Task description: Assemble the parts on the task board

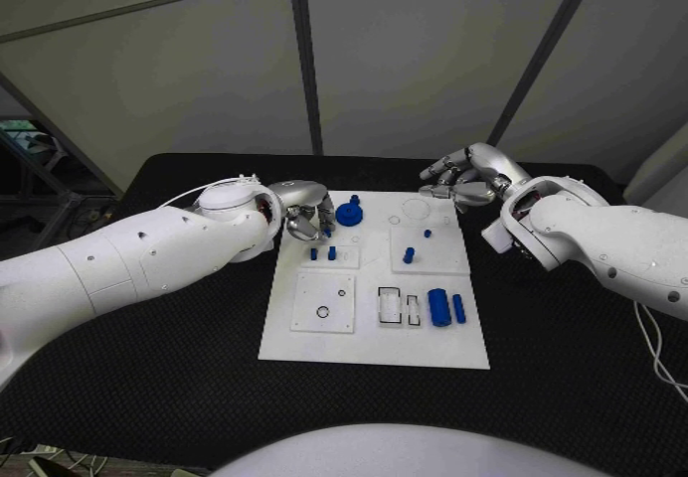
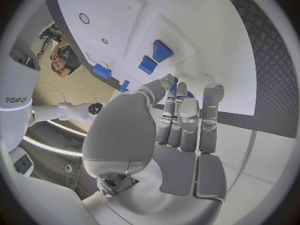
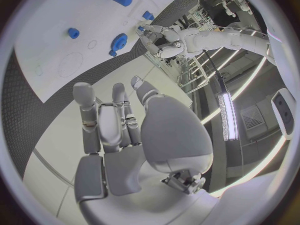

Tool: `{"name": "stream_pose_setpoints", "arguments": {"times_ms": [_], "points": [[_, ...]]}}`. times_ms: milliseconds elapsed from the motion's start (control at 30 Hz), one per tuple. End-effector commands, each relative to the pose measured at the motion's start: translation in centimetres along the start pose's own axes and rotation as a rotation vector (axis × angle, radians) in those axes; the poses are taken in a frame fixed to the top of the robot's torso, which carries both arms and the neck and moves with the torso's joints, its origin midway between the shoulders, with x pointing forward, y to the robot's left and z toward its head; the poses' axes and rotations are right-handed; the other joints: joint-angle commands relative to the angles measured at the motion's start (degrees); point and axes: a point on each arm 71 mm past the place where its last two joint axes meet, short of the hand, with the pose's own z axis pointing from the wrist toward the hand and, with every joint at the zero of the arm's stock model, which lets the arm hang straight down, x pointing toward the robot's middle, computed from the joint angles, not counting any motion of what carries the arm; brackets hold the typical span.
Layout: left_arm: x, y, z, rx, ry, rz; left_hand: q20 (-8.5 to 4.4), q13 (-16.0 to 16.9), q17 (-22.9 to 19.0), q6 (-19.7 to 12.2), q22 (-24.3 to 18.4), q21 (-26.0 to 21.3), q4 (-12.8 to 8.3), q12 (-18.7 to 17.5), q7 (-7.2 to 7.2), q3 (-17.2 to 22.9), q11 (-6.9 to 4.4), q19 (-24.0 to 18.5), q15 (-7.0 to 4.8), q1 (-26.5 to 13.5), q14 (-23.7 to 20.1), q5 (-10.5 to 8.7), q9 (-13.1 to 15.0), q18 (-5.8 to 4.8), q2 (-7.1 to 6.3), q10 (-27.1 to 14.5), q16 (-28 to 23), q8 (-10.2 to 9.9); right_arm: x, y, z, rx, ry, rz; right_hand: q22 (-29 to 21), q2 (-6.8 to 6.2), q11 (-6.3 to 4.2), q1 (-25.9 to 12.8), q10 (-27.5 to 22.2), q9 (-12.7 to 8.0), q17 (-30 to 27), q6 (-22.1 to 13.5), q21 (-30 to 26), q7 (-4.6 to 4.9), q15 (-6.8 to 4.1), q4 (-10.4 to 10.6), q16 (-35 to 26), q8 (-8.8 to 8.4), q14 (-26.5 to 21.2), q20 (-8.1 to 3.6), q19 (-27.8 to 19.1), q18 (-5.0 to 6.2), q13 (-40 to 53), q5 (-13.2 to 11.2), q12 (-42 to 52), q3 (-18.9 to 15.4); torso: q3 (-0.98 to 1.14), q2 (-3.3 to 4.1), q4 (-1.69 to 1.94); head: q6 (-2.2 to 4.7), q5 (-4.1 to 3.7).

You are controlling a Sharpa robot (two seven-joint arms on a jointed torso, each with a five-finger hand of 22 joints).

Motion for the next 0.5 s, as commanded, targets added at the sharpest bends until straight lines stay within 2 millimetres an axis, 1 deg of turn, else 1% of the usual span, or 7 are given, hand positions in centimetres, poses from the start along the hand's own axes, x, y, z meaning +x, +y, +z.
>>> {"name": "stream_pose_setpoints", "arguments": {"times_ms": [33,267,500], "points": [[0.05,0.12,0.01,-0.010,0.013,-0.002,0.13,0.0,-0.1,0.4,0.0,0.0,-0.1,-0.3,0.09,-0.2,0.09,0.0,-0.07,-0.5,-0.1,-0.07,0.1,0.54,0.18,0.3,-0.2,-0.1,-0.01,0.17,0.05,-0.010,0.001,-0.002,-0.1,-0.49,0.10,0.1,0.4,-0.1,-0.1,0.0,-0.3,-0.01,-0.23,0.0,-0.2,0.28,0.5,-0.04,-0.2,0.37,-0.1,0.3,-0.2,0.3,0.00,0.02,0.02,0.01,0.02],[0.09,0.08,0.10,-0.009,0.016,-0.002,0.13,-0.1,0.1,0.5,0.0,-0.1,-0.1,-0.3,0.09,-0.3,0.09,-0.1,-0.08,-0.5,0.0,-0.08,0.1,0.56,0.13,0.4,-0.1,-0.1,0.01,0.18,0.06,-0.010,0.002,-0.001,-0.1,-0.49,0.10,0.1,0.4,-0.1,-0.1,0.0,-0.3,-0.01,-0.23,0.0,-0.2,0.28,0.5,-0.04,-0.2,0.37,-0.1,0.3,-0.2,0.3,-0.01,0.02,-0.02,-0.03,0.02],[0.19,0.17,0.16,-0.012,0.022,-0.002,0.19,-0.3,0.1,0.0,-0.1,-0.4,-0.2,-0.9,0.32,-0.7,0.32,-0.3,0.06,-0.8,0.0,-0.08,-0.1,0.57,-0.42,0.2,0.1,-0.8,0.02,0.18,0.06,-0.010,0.002,-0.001,-0.1,-0.49,0.10,0.1,0.4,-0.1,-0.1,0.0,-0.3,-0.01,-0.23,0.0,-0.2,0.28,0.5,-0.04,-0.2,0.37,-0.1,0.3,-0.2,0.3,0.02,-0.01,0.04,-0.15,-0.04]]}}
